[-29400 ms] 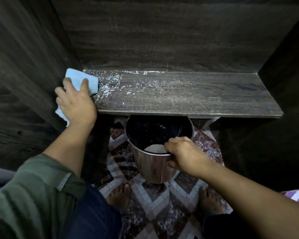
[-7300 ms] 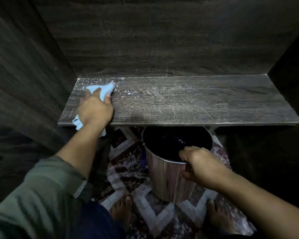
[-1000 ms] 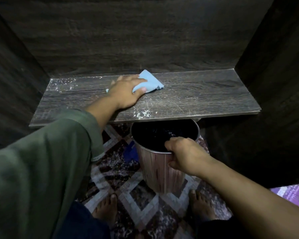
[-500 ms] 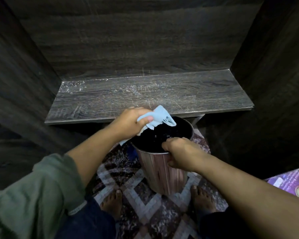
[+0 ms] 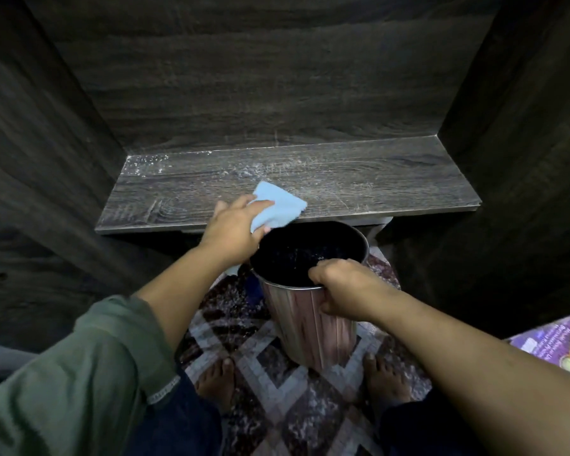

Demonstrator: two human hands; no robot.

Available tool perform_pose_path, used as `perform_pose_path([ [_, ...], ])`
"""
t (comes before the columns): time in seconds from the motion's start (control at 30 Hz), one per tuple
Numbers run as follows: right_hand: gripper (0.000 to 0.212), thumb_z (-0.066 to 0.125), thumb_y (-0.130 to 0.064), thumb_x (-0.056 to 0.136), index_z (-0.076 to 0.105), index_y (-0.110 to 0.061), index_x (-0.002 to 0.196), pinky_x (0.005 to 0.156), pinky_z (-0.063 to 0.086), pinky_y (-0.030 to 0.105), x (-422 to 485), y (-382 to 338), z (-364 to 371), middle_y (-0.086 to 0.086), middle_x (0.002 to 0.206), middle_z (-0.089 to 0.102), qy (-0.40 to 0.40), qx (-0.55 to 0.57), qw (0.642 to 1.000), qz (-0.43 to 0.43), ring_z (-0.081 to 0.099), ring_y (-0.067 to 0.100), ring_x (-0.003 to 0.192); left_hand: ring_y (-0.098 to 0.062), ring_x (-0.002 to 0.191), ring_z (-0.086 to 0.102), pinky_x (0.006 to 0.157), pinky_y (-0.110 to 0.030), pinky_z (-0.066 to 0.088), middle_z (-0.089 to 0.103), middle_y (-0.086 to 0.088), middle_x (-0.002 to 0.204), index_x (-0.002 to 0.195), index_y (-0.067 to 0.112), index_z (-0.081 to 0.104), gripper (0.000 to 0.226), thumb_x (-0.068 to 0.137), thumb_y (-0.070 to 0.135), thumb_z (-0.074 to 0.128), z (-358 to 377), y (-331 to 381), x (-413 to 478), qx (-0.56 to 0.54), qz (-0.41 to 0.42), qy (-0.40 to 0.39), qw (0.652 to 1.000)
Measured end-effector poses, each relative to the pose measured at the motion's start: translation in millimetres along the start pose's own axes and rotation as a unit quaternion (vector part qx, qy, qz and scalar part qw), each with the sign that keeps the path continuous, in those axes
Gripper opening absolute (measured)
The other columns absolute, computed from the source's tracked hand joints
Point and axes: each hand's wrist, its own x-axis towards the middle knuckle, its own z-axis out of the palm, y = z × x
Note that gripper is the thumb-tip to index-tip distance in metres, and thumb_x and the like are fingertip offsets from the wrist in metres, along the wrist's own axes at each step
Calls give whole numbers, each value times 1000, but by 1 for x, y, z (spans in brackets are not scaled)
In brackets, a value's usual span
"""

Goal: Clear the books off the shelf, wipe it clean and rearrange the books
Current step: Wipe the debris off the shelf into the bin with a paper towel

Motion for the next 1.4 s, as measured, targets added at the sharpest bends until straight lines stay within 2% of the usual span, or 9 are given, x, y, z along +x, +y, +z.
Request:
perform_pose_path([
  [0.13, 36, 77, -28, 72, 58, -18, 101, 86, 45, 34, -4, -2, -1, 4, 111, 59, -9, -6, 1000, -6, 58, 27, 108, -18, 119, 51, 99, -36, 39, 61, 2, 126, 128, 31, 59, 39, 91, 23, 64, -20, 18, -27, -123, 86, -42, 988],
  [0.2, 36, 77, -27, 73, 58, -18, 102, 85, 44, 34, -6, -5, 0, 4, 111, 59, -8, -13, 1000, -11, 58, 27, 108, -21, 115, 54, 98, -37, 41, 60, 1, 125, 130, 29, 58, 40, 91, 24, 63, -24, 21, -44, -139, 55, 20, 989],
  [0.37, 37, 75, -27, 75, 57, -17, 106, 83, 41, 33, -6, -14, 5, 4, 112, 57, 1, -26, 1000, -15, 56, 27, 110, -25, 120, 46, 102, -34, 31, 50, 0, 136, 138, 28, 49, 47, 93, 35, 57, -19, 22, -47, -96, -21, 159, 982],
  [0.57, 36, 72, -27, 76, 56, -17, 106, 82, 39, 33, 6, -19, 6, 4, 112, 57, 13, -46, 999, -17, 55, 27, 109, -30, 113, 45, 94, -41, 42, 50, 3, 133, 136, 30, 51, 42, 95, 35, 54, -3, 4, -47, -26, -51, 80, 995],
  [0.7, 35, 70, -28, 78, 55, -19, 108, 83, 38, 33, 15, -21, 6, 2, 113, 56, 15, -47, 999, -19, 53, 25, 111, -31, 107, 51, 90, -41, 44, 55, 1, 127, 130, 28, 56, 39, 92, 32, 58, -10, 1, -40, -40, -36, 191, 980],
  [0.87, 33, 69, -27, 78, 57, -19, 108, 84, 40, 32, 31, -29, 1, 2, 113, 56, 10, -39, 999, -16, 54, 24, 112, -31, 113, 50, 96, -42, 42, 54, 2, 127, 131, 33, 54, 39, 92, 37, 54, -11, -17, -29, -39, -44, 74, 996],
  [1.0, 27, 69, -27, 79, 57, -19, 102, 73, 31, 26, 45, -36, 0, 0, 110, 55, 8, -14, 1000, -18, 54, 22, 109, -33, 113, 48, 96, -39, 39, 54, -6, 127, 133, 29, 53, 42, 92, 39, 49, -35, -51, -11, -23, -129, 187, 974],
  [1.2, 29, 71, -32, 74, 52, -22, 94, 82, 40, 30, 61, -43, 4, 1, 106, 56, 8, -2, 999, -37, 55, 23, 107, -41, 115, 42, 87, -49, 41, 47, -16, 134, 134, 21, 53, 44, 92, 32, 56, -70, -114, 11, 103, -242, 286, 921],
  [1.4, 30, 70, -33, 73, 52, -23, 94, 81, 39, 30, 62, -42, 9, -2, 106, 55, -2, 7, 999, -34, 53, 21, 111, -38, 145, 5, 115, -46, 12, 13, -20, 158, 144, 0, 36, 60, 98, 39, 38, -59, -169, 36, 254, -241, 148, 925],
])
